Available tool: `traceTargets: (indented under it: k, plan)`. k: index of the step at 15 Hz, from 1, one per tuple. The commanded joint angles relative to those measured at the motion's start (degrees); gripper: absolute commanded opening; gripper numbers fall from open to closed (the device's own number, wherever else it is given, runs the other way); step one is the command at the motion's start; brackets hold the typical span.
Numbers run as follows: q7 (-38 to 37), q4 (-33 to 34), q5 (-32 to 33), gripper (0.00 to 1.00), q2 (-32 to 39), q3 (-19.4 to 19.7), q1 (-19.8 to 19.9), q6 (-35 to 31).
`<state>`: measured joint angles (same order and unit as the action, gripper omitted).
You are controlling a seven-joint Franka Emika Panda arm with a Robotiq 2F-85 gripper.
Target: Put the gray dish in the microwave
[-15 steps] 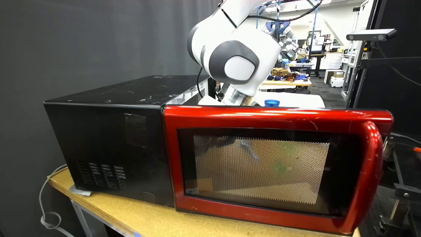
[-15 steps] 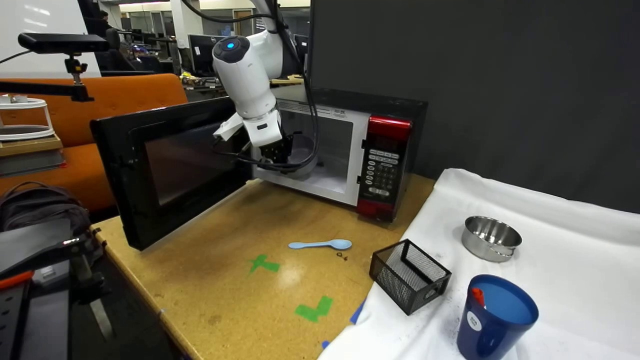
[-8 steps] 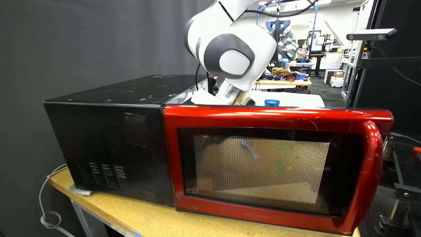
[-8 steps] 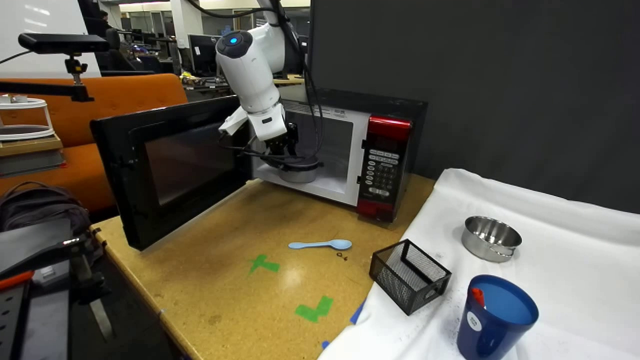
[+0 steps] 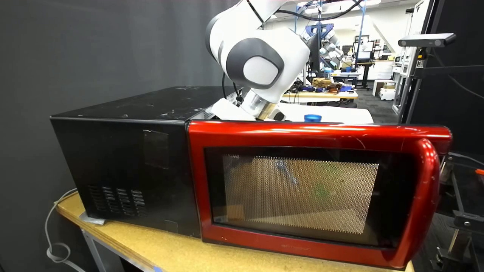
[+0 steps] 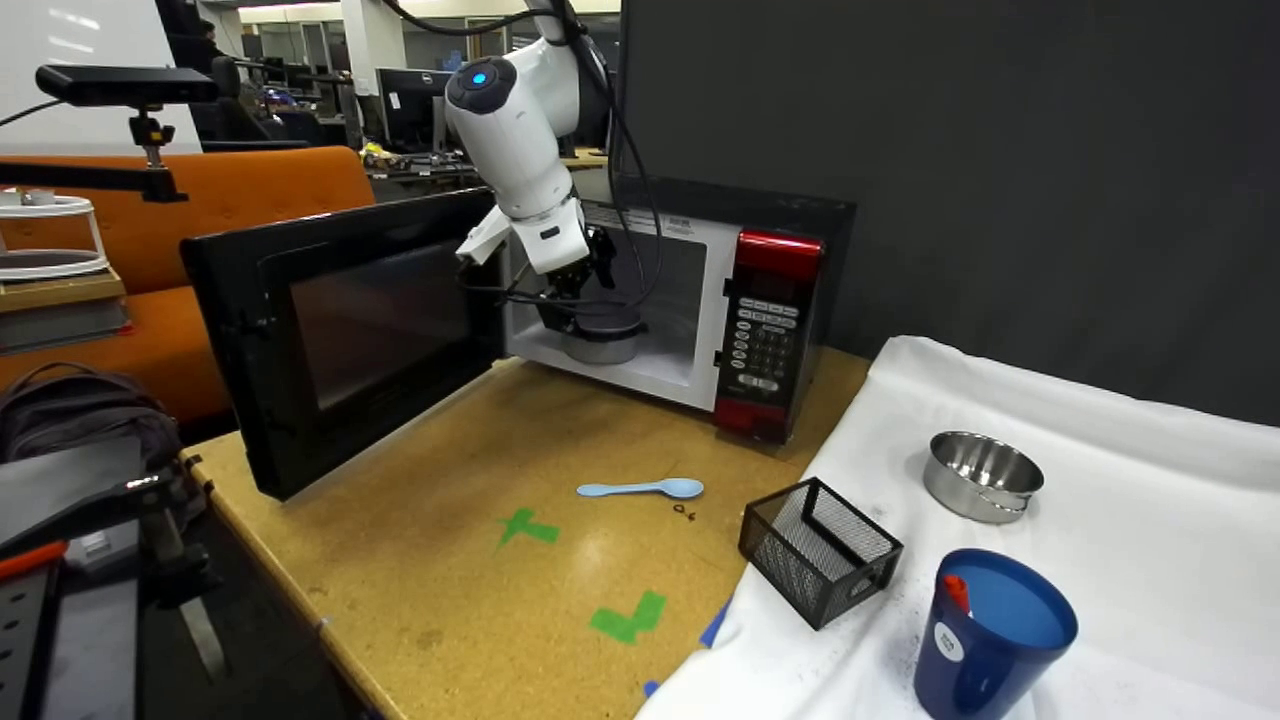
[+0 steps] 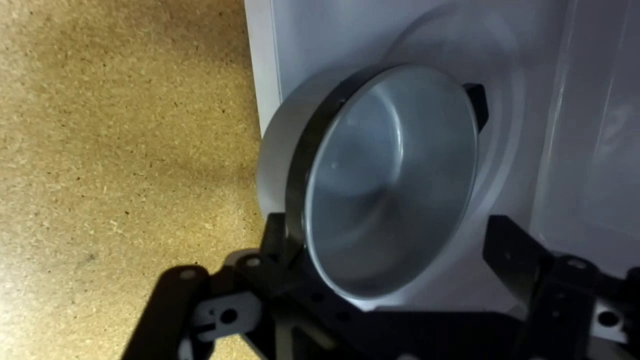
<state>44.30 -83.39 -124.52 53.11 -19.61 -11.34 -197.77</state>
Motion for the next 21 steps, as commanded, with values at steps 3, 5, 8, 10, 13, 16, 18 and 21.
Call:
traceTargets:
  k: [3,5,8,10,13,16,18,21]
  plan:
    - [-0.90,2.65,0.39,1.00,0.81,1.47,-1.57,-0.44]
    - [-0.98,2.83,0.34,1.00,0.88,1.77,-1.82,-0.37]
    - [-1.90,3.30,0.06,1.00,0.95,2.78,-2.54,0.85]
    - [-3.16,3.98,-0.33,1.00,1.20,3.68,-3.25,1.28]
    - [-5.97,-13.01,-5.64,1.00,-11.36,12.78,-5.80,7.19]
    - [-4.91,-22.66,-9.10,1.00,-19.76,19.56,-7.63,9.38]
    - [-4.48,-29.55,-10.25,1.00,-25.26,23.36,-9.32,11.08]
    - [-13.78,-40.61,-1.29,1.00,-30.95,16.58,-4.33,7.96]
